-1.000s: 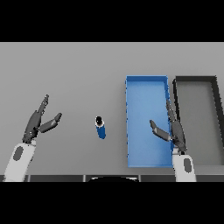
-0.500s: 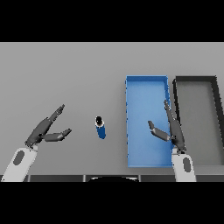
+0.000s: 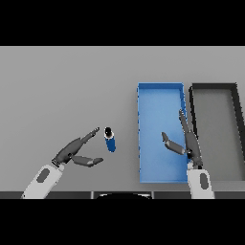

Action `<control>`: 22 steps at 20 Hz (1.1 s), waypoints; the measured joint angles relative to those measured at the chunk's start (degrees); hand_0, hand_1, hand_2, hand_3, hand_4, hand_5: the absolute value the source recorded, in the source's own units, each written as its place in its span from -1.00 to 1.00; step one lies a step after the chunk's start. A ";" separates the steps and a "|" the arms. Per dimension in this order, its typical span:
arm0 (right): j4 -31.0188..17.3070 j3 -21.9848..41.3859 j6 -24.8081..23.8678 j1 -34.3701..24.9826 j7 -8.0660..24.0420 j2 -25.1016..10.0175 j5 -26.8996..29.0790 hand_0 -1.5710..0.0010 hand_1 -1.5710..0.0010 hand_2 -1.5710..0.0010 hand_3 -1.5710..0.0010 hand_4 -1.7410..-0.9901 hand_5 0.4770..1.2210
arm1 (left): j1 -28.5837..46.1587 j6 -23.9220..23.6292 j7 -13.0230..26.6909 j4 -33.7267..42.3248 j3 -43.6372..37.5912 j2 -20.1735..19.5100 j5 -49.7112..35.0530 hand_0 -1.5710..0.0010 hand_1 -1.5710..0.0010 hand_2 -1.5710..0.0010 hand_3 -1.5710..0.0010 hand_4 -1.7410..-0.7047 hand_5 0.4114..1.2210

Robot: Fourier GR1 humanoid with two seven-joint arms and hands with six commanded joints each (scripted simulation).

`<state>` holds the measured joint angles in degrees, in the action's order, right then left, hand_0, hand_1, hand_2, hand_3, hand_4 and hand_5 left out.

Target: Pick up the blue pipe and place it into the blue bin.

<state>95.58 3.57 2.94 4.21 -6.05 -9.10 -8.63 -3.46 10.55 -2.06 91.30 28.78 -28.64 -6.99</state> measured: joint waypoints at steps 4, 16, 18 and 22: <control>0.81 -0.10 0.23 0.53 1.35 -0.27 0.18 1.00 1.00 1.00 1.00 0.44 -0.62 | -2.42 -1.72 -0.64 -3.35 2.09 5.59 2.40 1.00 1.00 1.00 1.00 0.14 -0.88; 0.43 -0.81 -0.29 1.58 -0.72 -1.18 -0.63 1.00 1.00 1.00 1.00 0.42 -0.53 | -8.74 -3.95 -2.99 -14.88 3.77 15.02 6.13 1.00 1.00 1.00 1.00 0.22 -0.87; 0.60 -0.67 -0.33 1.73 -1.13 -0.88 -0.59 1.00 1.00 1.00 1.00 0.41 -0.52 | -9.43 -3.84 -3.56 -16.98 3.40 17.12 5.19 1.00 0.95 0.81 0.84 0.07 -0.66; 0.92 -0.91 0.24 1.16 0.24 -1.14 0.30 1.00 1.00 1.00 1.00 0.39 -0.52 | -8.51 -3.65 -6.10 -17.40 1.72 19.93 1.46 0.23 0.04 -0.10 -0.16 -0.42 0.23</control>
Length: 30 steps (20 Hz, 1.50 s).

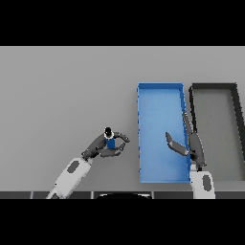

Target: Pick up the blue pipe and place it into the blue bin.

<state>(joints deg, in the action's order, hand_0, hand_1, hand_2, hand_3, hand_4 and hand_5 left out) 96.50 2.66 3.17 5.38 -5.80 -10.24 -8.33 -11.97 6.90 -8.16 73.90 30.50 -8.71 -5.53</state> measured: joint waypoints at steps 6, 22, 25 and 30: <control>0.13 0.38 0.21 0.13 0.17 0.54 0.22 1.00 1.00 1.00 1.00 0.38 -0.55 | 0.57 0.03 -1.29 0.85 1.35 0.41 1.37 -0.68 -0.73 -0.76 -0.75 -0.56 0.80; -1.23 0.14 -0.36 -1.16 0.27 -0.05 -1.13 1.00 1.00 1.00 1.00 0.55 -0.55 | -3.95 1.01 2.88 15.81 0.20 3.70 2.44 -0.99 -0.99 -0.99 -0.99 -0.47 0.99; -0.38 -0.44 -0.04 -0.69 -1.39 -0.67 -0.40 1.00 1.00 1.00 1.00 0.59 -0.55 | -4.34 1.54 5.42 14.93 0.00 4.65 3.38 -1.00 -1.00 -1.00 -1.00 -0.47 1.00; 9.93 4.00 -11.41 15.52 -2.40 9.06 -9.32 1.00 1.00 1.00 1.00 0.47 -0.55 | -2.99 2.76 3.70 14.41 0.04 5.34 4.90 -1.00 -1.00 -1.00 -1.00 -0.47 1.00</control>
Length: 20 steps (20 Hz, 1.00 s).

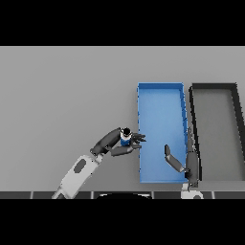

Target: Pick up the blue pipe and place it into the blue bin.

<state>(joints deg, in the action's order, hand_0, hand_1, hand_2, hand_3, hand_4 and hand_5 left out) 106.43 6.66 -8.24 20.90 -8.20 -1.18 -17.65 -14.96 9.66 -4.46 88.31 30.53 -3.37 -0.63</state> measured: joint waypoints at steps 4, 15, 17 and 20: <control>6.10 3.23 -6.13 8.31 0.21 5.87 -5.39 1.00 1.00 0.95 1.00 0.45 -0.54 | -0.52 1.05 0.42 -0.02 -0.91 0.71 0.03 -1.00 -1.00 -1.00 -1.00 -0.47 1.00; 17.66 5.62 16.71 -6.27 20.30 -5.29 15.68 1.00 0.99 0.88 1.00 0.25 -0.78 | 0.46 3.20 1.81 1.45 -2.42 1.67 1.70 -1.00 -1.00 -1.00 -1.00 -0.47 1.00; 17.63 7.31 18.07 -11.88 24.60 -6.75 15.23 1.00 0.99 0.92 1.00 0.20 -0.78 | 0.43 3.31 2.26 1.47 -2.03 2.62 2.53 -1.00 -1.00 -1.00 -1.00 -0.47 1.00; 17.03 9.93 19.55 -18.98 28.42 -7.27 15.24 1.00 1.00 0.95 1.00 0.17 -0.78 | -0.36 3.71 2.57 0.84 -2.56 2.96 3.67 -1.00 -1.00 -1.00 -1.00 -0.47 1.00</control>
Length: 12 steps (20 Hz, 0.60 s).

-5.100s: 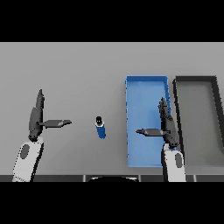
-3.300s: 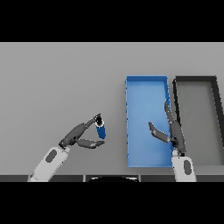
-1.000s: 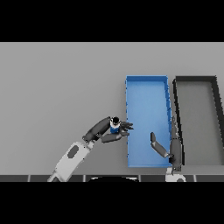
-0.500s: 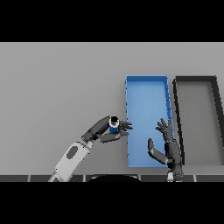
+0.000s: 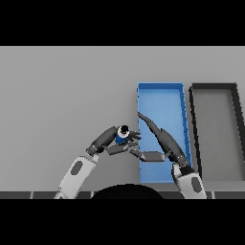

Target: Pick up the blue pipe and place it into the blue bin.

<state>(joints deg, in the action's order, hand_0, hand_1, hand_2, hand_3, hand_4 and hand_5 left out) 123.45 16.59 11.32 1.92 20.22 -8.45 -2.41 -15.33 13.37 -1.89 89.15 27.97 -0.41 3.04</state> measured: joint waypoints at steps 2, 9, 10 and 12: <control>-1.59 0.98 1.14 -4.09 2.86 0.35 1.11 1.00 1.00 0.94 1.00 0.19 -0.78 | -0.31 0.86 -0.64 -0.85 -0.97 0.01 -0.36 -1.00 -1.00 -1.00 -1.00 -0.47 1.00; -4.18 3.29 2.87 -18.30 7.91 2.05 2.66 0.99 0.97 0.91 1.00 0.42 -0.85 | -0.28 4.11 -0.29 -1.85 -2.40 1.25 -1.56 -1.00 -1.00 -1.00 -1.00 -0.48 1.00; -4.95 2.78 3.31 -20.19 8.89 1.90 3.45 0.98 0.97 0.90 1.00 0.45 -0.87 | 0.06 4.09 -0.77 -1.67 -2.66 0.95 -1.02 -1.00 -1.00 -1.00 -1.00 -0.48 1.00; -5.95 3.67 3.93 -21.80 10.87 2.40 3.61 0.96 0.95 0.88 1.00 0.48 -0.89 | 0.49 3.97 -0.63 -1.48 -2.64 1.32 0.00 -1.00 -1.00 -1.00 -1.00 -0.47 1.00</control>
<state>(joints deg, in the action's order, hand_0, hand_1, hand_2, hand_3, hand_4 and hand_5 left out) 117.50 20.26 15.25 -19.88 31.09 -6.05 1.20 -14.84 17.34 -2.52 87.67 25.33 0.92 3.04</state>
